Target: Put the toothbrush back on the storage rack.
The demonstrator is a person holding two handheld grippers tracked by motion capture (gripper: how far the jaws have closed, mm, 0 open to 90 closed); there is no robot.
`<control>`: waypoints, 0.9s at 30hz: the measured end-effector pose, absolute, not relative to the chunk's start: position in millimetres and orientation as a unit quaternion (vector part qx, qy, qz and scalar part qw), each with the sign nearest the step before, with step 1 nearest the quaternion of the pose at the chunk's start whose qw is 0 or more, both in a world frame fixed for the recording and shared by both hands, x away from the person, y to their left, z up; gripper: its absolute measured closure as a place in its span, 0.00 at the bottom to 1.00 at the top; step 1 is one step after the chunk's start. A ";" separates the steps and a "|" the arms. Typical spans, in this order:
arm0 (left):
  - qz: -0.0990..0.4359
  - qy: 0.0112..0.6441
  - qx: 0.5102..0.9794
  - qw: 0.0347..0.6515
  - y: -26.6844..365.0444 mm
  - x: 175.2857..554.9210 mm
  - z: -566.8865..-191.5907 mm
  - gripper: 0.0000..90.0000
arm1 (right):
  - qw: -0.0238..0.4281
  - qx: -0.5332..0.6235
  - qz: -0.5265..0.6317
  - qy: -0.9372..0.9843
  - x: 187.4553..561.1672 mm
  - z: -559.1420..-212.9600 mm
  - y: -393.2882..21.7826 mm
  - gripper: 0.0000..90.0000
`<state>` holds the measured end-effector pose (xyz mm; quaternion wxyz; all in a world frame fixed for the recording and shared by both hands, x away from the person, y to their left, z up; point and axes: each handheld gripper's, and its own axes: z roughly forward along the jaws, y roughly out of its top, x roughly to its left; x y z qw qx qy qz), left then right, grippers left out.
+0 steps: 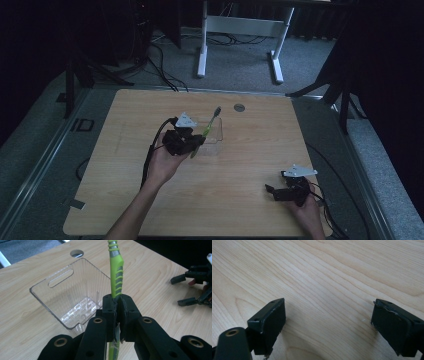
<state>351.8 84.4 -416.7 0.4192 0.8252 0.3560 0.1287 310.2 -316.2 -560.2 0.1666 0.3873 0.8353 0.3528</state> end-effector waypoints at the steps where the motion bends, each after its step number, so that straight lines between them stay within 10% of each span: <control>1: 0.129 0.356 0.825 0.420 84.7 351.9 -416.7 0.93 | 0.166 0.387 0.353 0.835 310.2 -560.1 -316.2 0.13; 27: 0.144 0.357 0.803 0.454 88.3 354.4 -417.3 0.93 | 0.167 0.387 0.353 0.835 310.3 -560.2 -316.2 0.13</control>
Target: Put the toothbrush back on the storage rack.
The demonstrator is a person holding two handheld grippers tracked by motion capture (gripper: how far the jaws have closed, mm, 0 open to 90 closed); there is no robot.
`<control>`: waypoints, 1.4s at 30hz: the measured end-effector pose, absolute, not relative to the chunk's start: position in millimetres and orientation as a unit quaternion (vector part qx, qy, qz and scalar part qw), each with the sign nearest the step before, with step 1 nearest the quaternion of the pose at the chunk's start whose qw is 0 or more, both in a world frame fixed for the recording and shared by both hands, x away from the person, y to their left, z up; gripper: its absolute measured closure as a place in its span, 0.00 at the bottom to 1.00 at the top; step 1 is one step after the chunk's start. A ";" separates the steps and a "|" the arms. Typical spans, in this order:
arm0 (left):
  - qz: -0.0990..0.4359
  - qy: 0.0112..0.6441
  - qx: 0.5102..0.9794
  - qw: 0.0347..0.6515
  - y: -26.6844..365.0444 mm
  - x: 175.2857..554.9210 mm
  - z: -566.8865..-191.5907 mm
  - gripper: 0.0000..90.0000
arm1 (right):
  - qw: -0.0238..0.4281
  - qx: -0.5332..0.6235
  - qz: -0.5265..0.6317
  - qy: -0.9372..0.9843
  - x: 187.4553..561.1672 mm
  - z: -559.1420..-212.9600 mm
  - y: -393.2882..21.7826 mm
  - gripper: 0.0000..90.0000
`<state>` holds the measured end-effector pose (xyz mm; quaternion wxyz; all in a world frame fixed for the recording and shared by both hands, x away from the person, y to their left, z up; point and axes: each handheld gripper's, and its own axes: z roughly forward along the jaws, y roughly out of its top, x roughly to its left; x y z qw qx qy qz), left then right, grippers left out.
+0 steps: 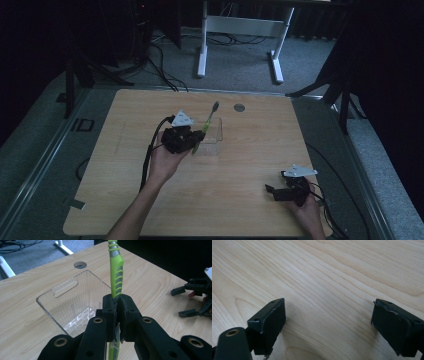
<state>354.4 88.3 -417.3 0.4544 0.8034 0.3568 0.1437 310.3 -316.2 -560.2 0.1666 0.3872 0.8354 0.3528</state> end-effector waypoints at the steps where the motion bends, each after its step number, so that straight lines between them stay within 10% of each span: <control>1: 0.144 0.356 0.803 0.456 88.2 354.5 -417.4 0.93 | 0.167 0.387 0.353 0.835 310.3 -560.2 -316.2 0.13; 42: 0.192 0.341 0.761 0.517 90.0 367.2 -423.8 0.93 | 0.167 0.387 0.353 0.835 310.2 -560.1 -316.2 0.13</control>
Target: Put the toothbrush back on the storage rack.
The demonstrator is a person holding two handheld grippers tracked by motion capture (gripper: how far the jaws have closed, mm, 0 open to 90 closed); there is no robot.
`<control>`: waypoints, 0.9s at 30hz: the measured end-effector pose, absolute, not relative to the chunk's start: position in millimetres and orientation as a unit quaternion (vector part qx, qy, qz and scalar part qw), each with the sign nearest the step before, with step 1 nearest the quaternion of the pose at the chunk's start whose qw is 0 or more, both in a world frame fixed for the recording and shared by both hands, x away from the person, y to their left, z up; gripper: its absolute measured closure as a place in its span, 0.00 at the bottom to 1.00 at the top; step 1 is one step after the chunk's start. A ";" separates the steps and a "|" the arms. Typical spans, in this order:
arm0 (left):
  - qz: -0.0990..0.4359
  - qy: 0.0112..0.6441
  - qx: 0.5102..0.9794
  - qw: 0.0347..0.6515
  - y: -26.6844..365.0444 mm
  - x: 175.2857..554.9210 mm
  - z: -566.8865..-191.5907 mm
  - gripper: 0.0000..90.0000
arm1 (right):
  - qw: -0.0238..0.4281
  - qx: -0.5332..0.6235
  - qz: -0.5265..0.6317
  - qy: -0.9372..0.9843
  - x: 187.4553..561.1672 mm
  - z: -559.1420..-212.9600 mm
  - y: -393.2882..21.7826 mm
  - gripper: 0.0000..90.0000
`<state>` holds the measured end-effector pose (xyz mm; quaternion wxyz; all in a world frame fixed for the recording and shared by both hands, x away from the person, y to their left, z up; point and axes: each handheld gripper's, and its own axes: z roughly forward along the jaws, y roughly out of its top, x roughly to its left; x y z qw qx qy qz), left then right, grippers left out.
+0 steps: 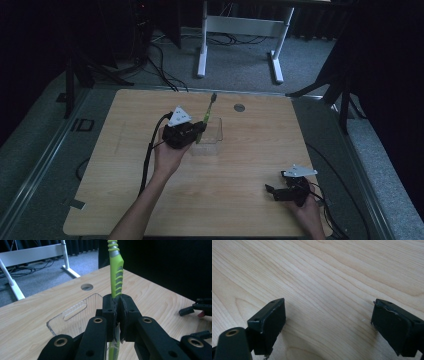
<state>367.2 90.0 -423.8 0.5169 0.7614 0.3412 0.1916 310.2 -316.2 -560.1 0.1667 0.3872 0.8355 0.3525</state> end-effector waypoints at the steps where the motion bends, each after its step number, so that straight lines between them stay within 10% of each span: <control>1: 0.192 0.341 0.761 0.518 90.0 367.7 -424.1 0.93 | 0.167 0.387 0.353 0.835 310.3 -560.1 -316.2 0.13; 27: 0.232 0.365 0.735 0.522 83.3 392.6 -441.8 0.92 | 0.166 0.388 0.352 0.835 310.2 -560.1 -316.2 0.13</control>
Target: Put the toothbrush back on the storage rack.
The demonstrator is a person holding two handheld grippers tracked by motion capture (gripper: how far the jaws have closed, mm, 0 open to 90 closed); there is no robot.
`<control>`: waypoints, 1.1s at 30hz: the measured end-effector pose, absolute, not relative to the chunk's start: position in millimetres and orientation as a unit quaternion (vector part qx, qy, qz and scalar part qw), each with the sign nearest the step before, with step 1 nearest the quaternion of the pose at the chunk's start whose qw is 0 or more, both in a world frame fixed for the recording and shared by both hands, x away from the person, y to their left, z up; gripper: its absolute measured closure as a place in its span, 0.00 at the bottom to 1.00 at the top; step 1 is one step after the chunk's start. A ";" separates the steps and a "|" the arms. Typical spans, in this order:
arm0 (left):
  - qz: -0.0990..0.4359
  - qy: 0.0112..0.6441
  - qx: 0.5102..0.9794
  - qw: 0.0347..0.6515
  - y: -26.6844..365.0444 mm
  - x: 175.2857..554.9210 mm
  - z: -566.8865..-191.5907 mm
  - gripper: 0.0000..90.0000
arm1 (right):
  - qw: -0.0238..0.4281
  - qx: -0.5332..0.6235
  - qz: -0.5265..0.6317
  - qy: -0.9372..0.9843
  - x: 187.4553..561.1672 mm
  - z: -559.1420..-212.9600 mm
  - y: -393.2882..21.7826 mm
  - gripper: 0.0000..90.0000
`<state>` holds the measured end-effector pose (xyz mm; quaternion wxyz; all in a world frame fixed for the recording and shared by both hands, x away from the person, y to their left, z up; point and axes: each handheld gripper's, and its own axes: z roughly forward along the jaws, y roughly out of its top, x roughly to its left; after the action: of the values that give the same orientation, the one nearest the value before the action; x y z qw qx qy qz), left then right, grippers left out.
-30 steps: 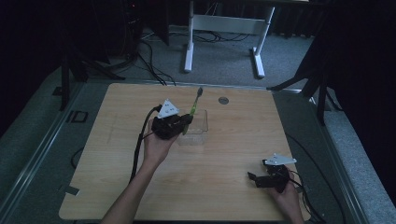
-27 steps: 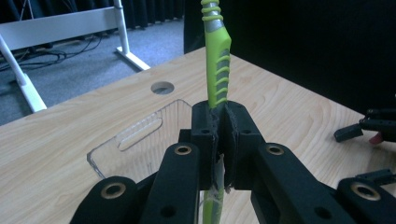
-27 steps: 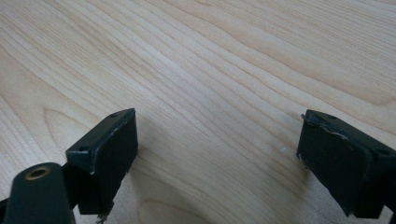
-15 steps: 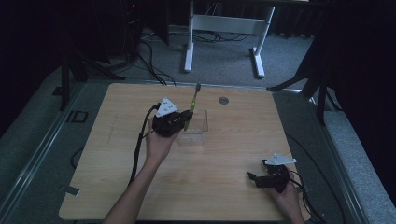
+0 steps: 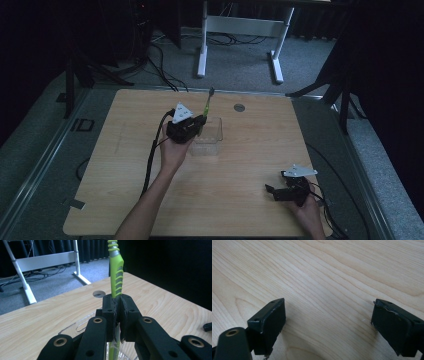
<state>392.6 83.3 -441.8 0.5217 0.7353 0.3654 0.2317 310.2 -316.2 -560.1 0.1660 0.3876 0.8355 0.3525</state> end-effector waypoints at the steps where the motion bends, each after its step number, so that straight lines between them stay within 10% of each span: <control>1: 0.232 0.365 0.738 0.519 82.9 393.4 -442.7 0.92 | 0.166 0.388 0.353 0.835 310.2 -560.1 -316.2 0.13; 15: 0.253 0.351 0.779 0.454 72.8 397.2 -459.7 0.92 | 0.166 0.388 0.352 0.835 310.1 -560.1 -316.1 0.13; 33: 0.240 0.371 0.749 0.493 103.1 382.1 -446.9 0.53 | 0.165 0.387 0.353 0.836 310.0 -560.1 -316.1 0.13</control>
<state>382.1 103.1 -446.9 0.4933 0.7490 0.3715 0.2401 310.0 -316.1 -560.1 0.1654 0.3868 0.8359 0.3525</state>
